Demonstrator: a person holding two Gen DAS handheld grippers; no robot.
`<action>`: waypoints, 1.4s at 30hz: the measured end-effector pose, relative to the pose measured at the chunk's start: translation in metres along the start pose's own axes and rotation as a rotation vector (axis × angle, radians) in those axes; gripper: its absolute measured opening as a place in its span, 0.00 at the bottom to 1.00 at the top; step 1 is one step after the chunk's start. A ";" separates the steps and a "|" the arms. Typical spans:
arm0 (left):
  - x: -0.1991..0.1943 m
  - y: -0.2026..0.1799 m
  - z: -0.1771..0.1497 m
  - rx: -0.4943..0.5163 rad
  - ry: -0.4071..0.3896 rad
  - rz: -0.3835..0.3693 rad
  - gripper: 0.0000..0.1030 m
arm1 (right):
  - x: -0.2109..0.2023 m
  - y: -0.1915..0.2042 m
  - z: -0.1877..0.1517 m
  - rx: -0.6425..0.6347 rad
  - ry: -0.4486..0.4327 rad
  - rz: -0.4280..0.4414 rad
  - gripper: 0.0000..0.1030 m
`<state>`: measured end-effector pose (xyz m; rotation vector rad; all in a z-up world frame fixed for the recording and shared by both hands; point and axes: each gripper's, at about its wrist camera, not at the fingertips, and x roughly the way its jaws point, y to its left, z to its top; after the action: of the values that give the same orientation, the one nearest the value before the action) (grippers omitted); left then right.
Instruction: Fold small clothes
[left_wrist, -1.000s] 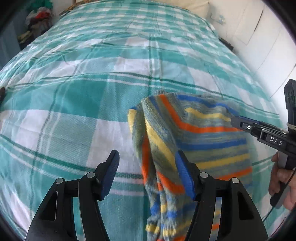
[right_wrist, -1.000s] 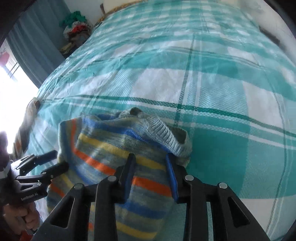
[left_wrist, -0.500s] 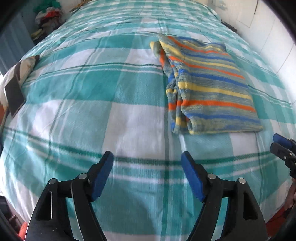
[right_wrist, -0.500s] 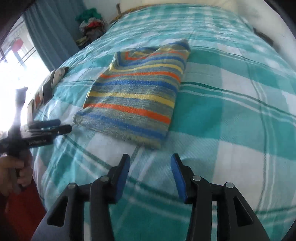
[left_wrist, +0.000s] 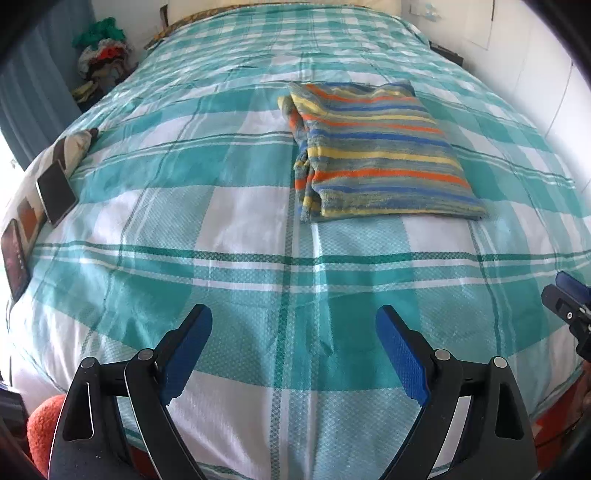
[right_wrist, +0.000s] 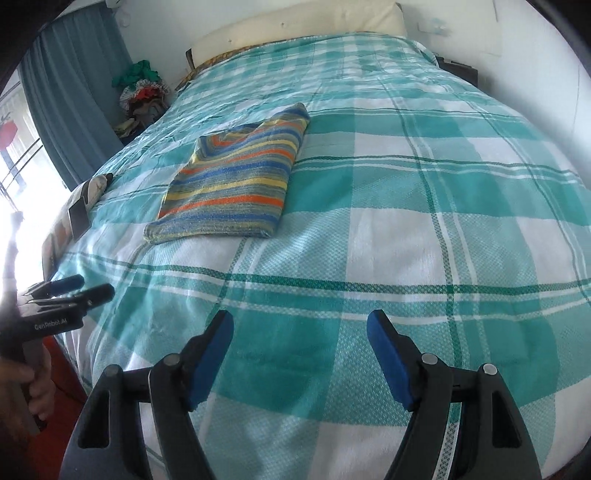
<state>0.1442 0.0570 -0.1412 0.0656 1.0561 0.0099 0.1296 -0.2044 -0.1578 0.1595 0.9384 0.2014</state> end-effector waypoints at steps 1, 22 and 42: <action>-0.001 0.000 -0.001 -0.001 -0.002 0.000 0.89 | 0.000 0.001 -0.001 -0.002 0.003 -0.002 0.72; 0.069 0.044 0.120 -0.192 0.039 -0.425 0.98 | 0.053 -0.017 0.123 0.103 -0.033 0.214 0.81; 0.044 -0.006 0.195 -0.013 -0.102 -0.316 0.17 | 0.094 0.057 0.212 -0.106 -0.077 0.195 0.23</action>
<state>0.3359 0.0434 -0.0843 -0.1116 0.9552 -0.2699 0.3499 -0.1369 -0.0954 0.1600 0.8336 0.4213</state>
